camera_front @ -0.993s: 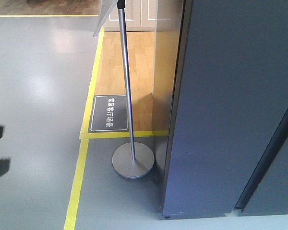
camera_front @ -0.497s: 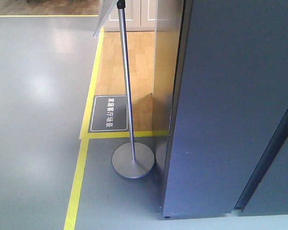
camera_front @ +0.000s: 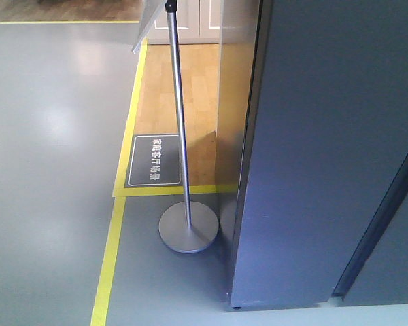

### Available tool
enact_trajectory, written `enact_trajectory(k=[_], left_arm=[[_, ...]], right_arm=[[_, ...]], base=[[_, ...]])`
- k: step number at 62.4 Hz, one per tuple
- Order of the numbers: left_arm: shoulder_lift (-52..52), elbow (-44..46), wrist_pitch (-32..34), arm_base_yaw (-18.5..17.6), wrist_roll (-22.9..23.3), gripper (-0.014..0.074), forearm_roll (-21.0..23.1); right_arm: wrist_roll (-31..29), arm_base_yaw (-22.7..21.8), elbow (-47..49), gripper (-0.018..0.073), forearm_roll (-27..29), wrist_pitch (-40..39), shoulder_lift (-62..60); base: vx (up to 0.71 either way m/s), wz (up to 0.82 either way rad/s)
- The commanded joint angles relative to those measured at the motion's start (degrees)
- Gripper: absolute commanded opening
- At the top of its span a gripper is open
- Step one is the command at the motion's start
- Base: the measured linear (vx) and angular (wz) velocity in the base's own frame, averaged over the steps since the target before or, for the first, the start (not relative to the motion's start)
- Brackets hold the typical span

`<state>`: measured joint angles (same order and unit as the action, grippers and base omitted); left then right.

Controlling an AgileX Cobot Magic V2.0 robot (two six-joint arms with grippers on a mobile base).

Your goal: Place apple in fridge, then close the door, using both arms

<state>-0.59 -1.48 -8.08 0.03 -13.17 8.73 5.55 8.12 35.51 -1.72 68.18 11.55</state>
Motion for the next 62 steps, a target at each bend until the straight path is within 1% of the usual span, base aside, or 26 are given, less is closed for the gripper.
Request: enact_trajectory(k=[1, 8, 14, 20, 24, 29, 31, 47, 50, 56, 62], left_arm=[[-0.8, -1.6, 4.1, 0.2, 0.6, -0.0006, 0.4], [-0.8, -1.6, 5.3, 0.2, 0.8, -0.0006, 0.4], [-1.0, -1.6, 6.9, 0.2, 2.2, -0.0006, 0.3], [-1.0, -1.6, 7.7, 0.2, 2.8, -0.0006, -1.9], [-1.0, -1.6, 7.7, 0.2, 5.7, -0.0006, -4.8], [-1.0, -1.6, 7.7, 0.2, 11.3, -0.0006, -8.7], [-1.0, -1.6, 7.7, 0.2, 12.8, -0.0006, -9.0], [-1.0, -1.6, 8.1, 0.3, 12.7, -0.0006, -8.7], [-1.0, -1.6, 8.1, 0.7, 13.2, -0.0006, -8.7], [-1.0, -1.6, 8.1, 2.5, 15.7, -0.0006, -8.7], [-1.0, -1.6, 8.1, 2.9, 15.6, -0.0006, -8.7]], right_arm=[[-0.3, 0.0, 1.3, -0.0003, -0.5, -3.0, 0.9], [-0.3, 0.0, 1.3, -0.0003, -0.5, -3.0, 0.9], [-0.3, 0.0, 1.3, -0.0003, -0.5, -3.0, 0.9], [-0.3, 0.0, 1.3, -0.0003, -0.5, -3.0, 0.9], [-0.3, 0.0, 1.3, -0.0003, -0.5, -3.0, 0.9], [-0.3, 0.0, 1.3, -0.0003, -0.5, -3.0, 0.9], [-0.3, 0.0, 1.3, -0.0003, -0.5, -3.0, 0.9], [-0.3, 0.0, 1.3, -0.0003, -0.5, -3.0, 0.9], [-0.3, 0.0, 1.3, -0.0003, -0.5, -3.0, 0.9], [-0.3, 0.0, 1.3, -0.0003, -0.5, -3.0, 0.9], [-0.3, 0.0, 1.3, -0.0003, -0.5, -3.0, 0.9]], base=[[0.0, 0.0], [0.0, 0.0], [0.0, 0.0], [0.0, 0.0], [0.0, 0.0], [0.0, 0.0], [0.0, 0.0], [0.0, 0.0], [0.0, 0.0], [0.0, 0.0], [0.0, 0.0]])
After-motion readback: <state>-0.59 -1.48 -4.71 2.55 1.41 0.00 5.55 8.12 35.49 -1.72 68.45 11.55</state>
